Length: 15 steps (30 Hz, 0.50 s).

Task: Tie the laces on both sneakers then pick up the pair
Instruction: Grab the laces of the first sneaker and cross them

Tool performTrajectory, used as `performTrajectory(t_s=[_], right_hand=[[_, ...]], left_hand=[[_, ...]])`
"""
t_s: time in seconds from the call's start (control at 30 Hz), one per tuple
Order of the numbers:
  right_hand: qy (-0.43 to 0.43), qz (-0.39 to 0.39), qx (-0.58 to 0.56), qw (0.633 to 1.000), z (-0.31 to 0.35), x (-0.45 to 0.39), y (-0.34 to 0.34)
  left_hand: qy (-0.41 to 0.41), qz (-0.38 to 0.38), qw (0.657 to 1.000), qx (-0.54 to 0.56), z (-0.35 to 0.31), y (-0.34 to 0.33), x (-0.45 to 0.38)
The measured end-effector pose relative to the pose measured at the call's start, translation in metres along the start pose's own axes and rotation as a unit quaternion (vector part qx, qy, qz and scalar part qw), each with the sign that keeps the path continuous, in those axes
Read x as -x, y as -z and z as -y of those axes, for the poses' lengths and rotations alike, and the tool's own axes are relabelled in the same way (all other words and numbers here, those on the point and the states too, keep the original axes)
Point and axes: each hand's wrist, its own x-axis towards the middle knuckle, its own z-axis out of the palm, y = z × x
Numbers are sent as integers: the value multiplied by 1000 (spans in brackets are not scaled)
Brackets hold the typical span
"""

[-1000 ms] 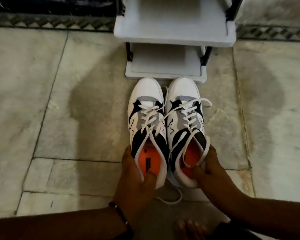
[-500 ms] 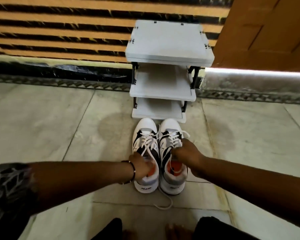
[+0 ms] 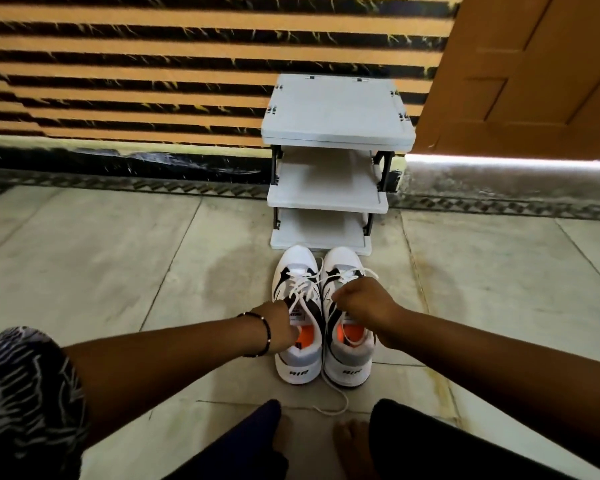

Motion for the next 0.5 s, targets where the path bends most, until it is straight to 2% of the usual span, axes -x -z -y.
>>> performTrajectory(t_s=[0.17, 0.23, 0.33, 0.5], right_hand=[[143, -8, 147, 979, 7, -22, -9], [171, -5, 185, 968, 7, -31, -11], [163, 33, 228, 959, 3, -43, -14], [88, 108, 260, 955, -1, -58, -19]], left_hand=[[-16, -48, 998, 35, 5, -4, -34], [-17, -65, 996, 52, 8, 3, -48], [-4, -74, 992, 102, 12, 14, -64], [-20, -78, 982, 169, 12, 16, -75]])
